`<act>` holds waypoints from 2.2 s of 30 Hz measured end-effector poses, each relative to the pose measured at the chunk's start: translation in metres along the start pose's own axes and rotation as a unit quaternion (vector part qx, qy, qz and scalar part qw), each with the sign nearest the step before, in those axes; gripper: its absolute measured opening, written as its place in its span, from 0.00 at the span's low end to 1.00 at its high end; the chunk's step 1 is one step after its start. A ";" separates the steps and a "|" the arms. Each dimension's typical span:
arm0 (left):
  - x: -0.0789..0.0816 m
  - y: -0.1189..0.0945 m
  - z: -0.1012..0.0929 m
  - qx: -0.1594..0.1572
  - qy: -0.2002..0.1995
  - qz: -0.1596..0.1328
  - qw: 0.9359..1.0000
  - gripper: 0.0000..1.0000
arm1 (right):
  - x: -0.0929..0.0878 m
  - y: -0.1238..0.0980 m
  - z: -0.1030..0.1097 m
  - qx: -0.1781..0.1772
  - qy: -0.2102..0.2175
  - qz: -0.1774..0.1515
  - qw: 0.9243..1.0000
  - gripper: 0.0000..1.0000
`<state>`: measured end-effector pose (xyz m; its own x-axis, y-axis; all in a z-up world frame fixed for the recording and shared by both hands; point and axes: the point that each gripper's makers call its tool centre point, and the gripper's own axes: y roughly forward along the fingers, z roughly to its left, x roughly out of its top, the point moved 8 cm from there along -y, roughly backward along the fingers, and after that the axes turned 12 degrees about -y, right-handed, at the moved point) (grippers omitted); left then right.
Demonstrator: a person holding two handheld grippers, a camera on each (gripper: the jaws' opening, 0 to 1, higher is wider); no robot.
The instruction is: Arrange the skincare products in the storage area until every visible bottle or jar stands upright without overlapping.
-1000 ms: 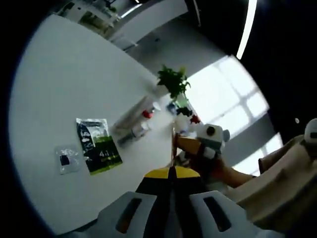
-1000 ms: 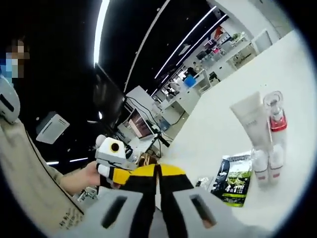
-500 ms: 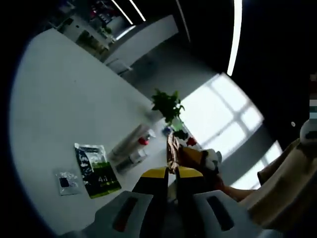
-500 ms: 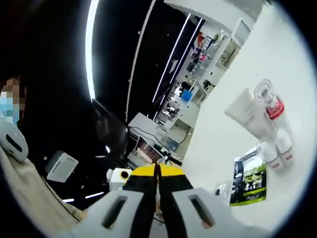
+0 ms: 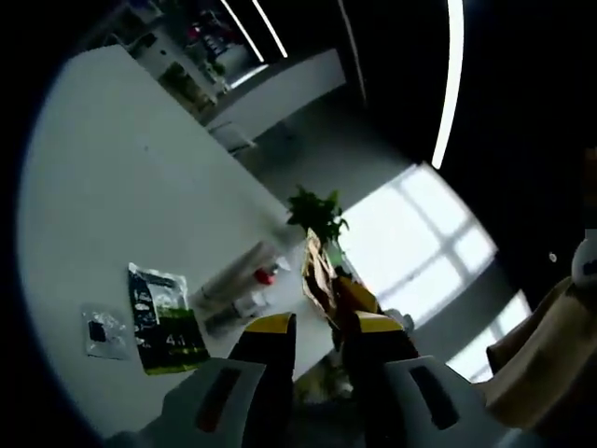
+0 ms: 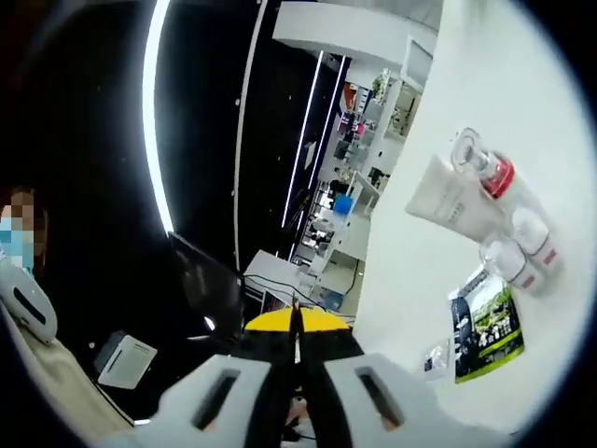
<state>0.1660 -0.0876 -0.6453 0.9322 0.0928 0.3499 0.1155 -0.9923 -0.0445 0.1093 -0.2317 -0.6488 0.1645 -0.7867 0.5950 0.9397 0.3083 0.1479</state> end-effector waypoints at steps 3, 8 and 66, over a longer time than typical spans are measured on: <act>-0.004 0.004 -0.001 0.002 -0.001 -0.004 1.000 0.09 | -0.001 0.001 0.001 0.002 -0.005 0.003 1.000 0.01; -0.007 0.005 -0.001 0.009 0.000 -0.005 1.000 0.00 | -0.001 0.000 -0.002 -0.001 -0.009 0.005 1.000 0.01; -0.020 -0.014 0.013 0.001 -0.046 0.032 0.998 0.06 | -0.004 -0.010 -0.013 0.021 0.018 0.020 0.999 0.01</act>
<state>0.1501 -0.0745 -0.6643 0.9651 0.0371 0.2593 0.0558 -0.9963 -0.0650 0.1034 -0.2387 -0.6628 0.2130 -0.7921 0.5720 0.9189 0.3614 0.1583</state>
